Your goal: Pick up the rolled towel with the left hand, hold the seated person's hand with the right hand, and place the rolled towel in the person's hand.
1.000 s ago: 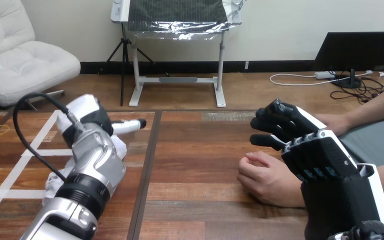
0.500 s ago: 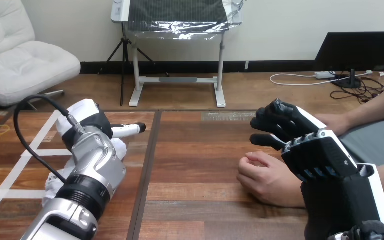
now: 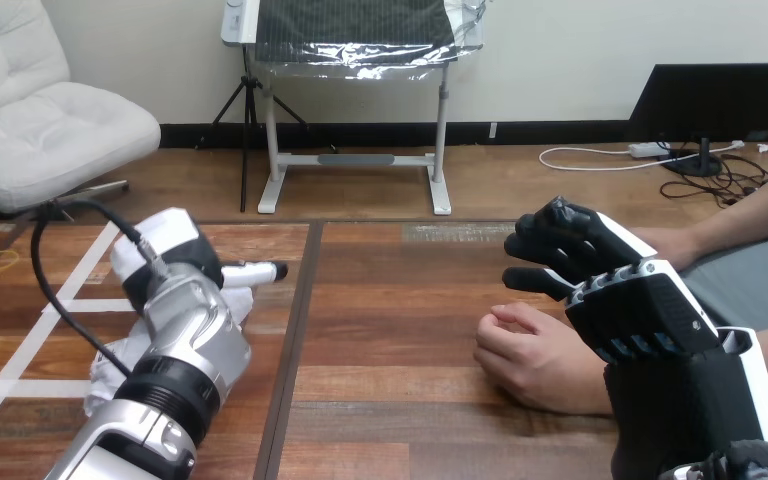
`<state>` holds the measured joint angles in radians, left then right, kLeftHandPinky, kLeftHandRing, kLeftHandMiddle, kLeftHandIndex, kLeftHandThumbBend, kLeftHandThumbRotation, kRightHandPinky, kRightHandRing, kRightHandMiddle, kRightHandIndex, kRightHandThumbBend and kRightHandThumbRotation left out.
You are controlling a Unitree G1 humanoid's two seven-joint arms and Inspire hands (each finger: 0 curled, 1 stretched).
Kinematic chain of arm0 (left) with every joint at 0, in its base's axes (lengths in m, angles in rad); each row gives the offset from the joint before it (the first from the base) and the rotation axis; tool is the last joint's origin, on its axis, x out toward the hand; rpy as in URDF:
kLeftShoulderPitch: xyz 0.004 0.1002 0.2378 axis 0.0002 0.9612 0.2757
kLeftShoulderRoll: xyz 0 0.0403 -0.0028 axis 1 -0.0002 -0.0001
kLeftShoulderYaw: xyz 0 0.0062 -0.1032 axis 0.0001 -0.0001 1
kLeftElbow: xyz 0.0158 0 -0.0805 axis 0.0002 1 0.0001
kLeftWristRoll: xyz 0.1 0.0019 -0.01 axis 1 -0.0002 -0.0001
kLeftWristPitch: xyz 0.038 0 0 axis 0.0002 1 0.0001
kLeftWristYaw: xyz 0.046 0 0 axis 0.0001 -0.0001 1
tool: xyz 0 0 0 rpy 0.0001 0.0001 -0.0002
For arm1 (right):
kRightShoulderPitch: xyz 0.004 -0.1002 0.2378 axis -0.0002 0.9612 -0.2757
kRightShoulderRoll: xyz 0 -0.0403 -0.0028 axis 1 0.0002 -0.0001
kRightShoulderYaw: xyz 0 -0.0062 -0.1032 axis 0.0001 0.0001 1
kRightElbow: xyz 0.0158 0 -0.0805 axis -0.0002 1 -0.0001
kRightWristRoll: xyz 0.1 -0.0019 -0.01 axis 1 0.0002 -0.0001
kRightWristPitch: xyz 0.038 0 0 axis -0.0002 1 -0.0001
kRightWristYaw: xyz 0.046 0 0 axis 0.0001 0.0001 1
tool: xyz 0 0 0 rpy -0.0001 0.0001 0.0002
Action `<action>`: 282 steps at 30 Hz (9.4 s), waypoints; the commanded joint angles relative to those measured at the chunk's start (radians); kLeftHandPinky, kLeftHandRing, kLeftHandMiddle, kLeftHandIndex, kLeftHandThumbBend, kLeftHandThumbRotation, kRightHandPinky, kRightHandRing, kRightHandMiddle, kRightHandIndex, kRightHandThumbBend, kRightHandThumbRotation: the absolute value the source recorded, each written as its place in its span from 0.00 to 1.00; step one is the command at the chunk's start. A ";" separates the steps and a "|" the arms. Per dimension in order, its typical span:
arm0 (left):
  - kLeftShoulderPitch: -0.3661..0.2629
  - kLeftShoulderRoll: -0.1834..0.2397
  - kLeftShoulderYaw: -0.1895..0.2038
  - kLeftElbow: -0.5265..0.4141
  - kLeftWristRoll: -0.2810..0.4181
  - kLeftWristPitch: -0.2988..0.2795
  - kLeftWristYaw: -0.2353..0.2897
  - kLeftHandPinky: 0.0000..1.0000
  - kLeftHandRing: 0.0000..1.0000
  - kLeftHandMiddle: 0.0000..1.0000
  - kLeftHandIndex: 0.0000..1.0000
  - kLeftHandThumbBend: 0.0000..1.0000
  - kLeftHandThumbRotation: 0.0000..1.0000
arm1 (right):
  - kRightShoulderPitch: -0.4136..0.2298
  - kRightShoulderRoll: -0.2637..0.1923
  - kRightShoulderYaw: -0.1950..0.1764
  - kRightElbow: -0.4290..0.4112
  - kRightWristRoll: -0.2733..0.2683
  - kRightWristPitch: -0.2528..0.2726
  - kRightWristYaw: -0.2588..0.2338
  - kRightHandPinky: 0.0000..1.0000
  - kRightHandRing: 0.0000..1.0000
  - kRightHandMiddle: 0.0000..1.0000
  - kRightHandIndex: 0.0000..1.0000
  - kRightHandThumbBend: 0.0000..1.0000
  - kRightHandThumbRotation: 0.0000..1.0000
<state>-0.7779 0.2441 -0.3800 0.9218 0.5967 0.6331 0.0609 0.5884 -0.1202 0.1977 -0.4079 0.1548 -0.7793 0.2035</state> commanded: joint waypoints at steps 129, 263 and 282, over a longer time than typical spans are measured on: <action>0.168 0.012 0.200 -0.431 -0.155 -0.235 0.178 0.14 0.22 0.31 0.41 0.69 0.00 | -0.029 -0.005 -0.038 -0.034 0.030 0.026 0.025 0.80 0.84 0.84 0.84 0.91 1.00; 0.398 -0.186 0.426 -1.258 -0.660 -0.954 0.090 0.17 0.22 0.30 0.39 0.46 0.00 | -0.611 -0.479 -0.401 0.323 -0.357 0.361 0.048 0.76 0.90 0.92 0.90 0.98 0.58; 0.411 -0.217 0.440 -1.251 -0.680 -0.952 0.068 0.17 0.22 0.30 0.39 0.46 0.00 | -0.666 -0.560 -0.336 0.462 -0.458 0.322 0.091 0.85 0.88 0.88 0.87 1.00 0.44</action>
<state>-0.3441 0.0361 0.0462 -0.3287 -0.0753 -0.3229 0.1335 -0.0154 -0.6531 -0.1646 0.0198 -0.2866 -0.4347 0.2884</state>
